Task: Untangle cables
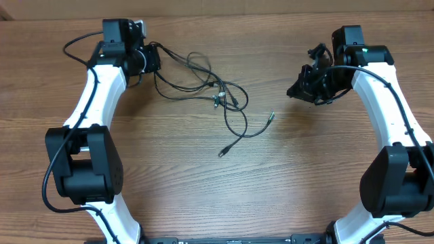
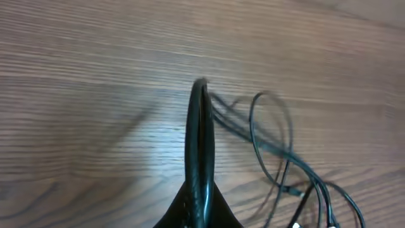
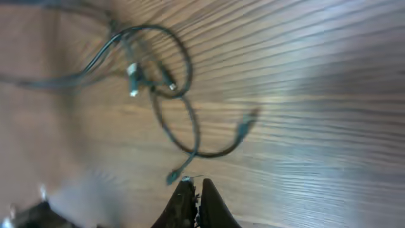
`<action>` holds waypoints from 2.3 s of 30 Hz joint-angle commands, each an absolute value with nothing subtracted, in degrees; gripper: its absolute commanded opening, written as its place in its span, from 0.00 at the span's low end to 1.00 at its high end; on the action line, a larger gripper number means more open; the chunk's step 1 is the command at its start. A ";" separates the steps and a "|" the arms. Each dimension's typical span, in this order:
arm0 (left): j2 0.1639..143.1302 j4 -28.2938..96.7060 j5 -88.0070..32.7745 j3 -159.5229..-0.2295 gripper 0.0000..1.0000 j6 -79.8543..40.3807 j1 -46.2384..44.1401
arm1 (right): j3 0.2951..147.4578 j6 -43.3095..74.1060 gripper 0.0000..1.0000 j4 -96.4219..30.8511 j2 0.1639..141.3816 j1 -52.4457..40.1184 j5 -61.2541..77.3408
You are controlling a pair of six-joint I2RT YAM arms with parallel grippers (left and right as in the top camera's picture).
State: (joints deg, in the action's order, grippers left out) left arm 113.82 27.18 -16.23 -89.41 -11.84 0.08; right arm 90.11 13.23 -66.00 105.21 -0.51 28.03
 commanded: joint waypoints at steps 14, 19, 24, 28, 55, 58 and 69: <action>108.36 57.95 -33.54 -90.11 0.07 -0.89 -14.35 | 91.02 2.68 0.72 -63.70 103.61 -2.63 45.06; 108.36 61.43 -7.20 -90.15 0.92 -14.92 -25.61 | 91.02 2.68 0.76 -64.40 103.61 -2.63 39.18; 108.09 61.95 -5.34 -91.09 0.90 -24.21 -22.96 | 90.70 2.70 0.80 -67.64 103.61 -2.63 31.55; 101.32 66.35 -2.61 -98.56 0.88 -23.70 -22.41 | 90.63 2.70 0.84 -67.35 103.63 -2.63 31.57; 107.11 36.99 6.02 -64.47 0.30 -45.47 -13.15 | 90.02 2.44 0.91 -63.92 103.63 -2.63 31.55; 107.57 36.97 6.46 -64.47 0.19 -45.47 -13.13 | 90.02 1.39 0.91 -63.94 103.63 -2.63 31.55; 95.15 40.38 2.87 -70.70 0.04 -40.58 -13.15 | 90.02 0.99 0.91 -64.53 103.63 -2.63 31.57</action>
